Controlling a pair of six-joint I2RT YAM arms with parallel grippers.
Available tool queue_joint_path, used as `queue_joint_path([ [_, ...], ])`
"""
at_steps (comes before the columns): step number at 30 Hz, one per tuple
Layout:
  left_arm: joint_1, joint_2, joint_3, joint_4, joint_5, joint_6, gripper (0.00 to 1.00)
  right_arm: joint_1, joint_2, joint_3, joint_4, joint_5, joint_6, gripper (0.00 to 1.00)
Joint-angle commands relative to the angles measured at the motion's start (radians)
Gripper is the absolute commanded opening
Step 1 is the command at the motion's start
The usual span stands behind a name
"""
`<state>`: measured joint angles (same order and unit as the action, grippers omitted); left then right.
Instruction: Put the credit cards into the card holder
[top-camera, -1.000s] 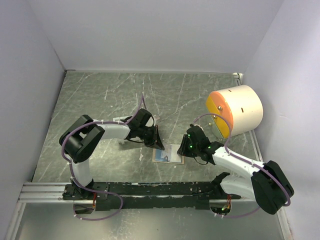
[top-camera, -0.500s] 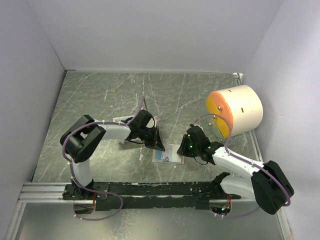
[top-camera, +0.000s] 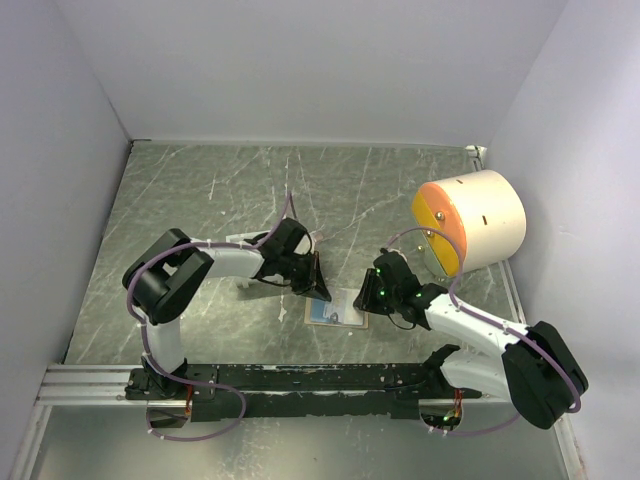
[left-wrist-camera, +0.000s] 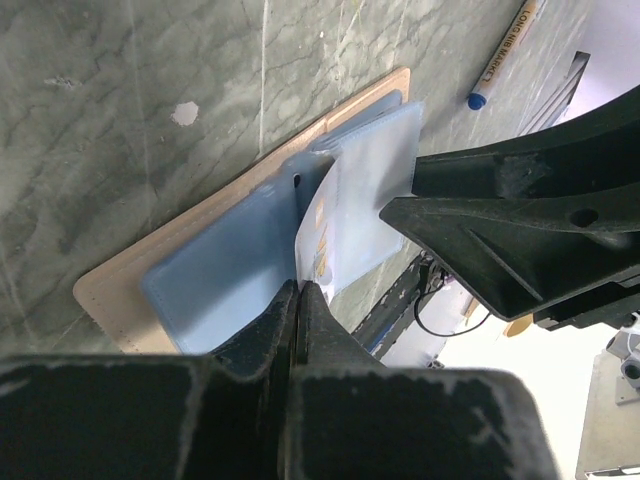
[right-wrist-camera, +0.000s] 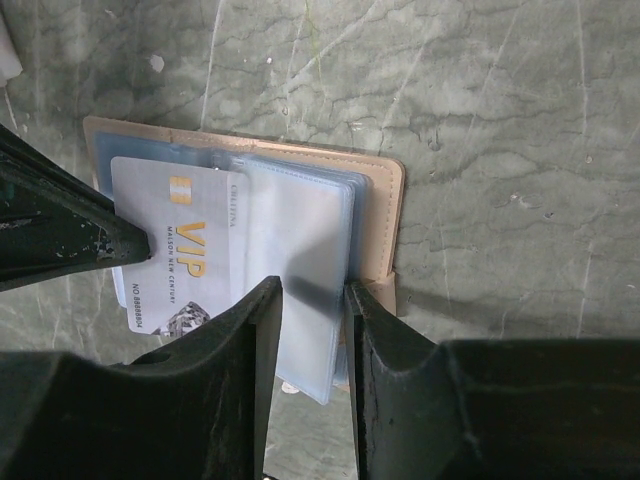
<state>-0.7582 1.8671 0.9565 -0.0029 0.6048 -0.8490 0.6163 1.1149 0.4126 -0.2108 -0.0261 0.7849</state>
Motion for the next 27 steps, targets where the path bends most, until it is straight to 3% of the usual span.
queue_joint_path([
  [1,-0.013,0.027,0.010,-0.006,-0.053,-0.001,0.07,-0.001,0.008,-0.034,0.003,-0.031,0.020,0.31],
  [21,-0.065,0.040,-0.004,0.025,-0.116,-0.049,0.07,-0.001,-0.025,-0.049,0.019,-0.037,0.068,0.33],
  [27,-0.077,0.021,0.037,-0.038,-0.158,-0.043,0.24,-0.001,-0.040,0.019,-0.072,0.003,0.039,0.38],
])
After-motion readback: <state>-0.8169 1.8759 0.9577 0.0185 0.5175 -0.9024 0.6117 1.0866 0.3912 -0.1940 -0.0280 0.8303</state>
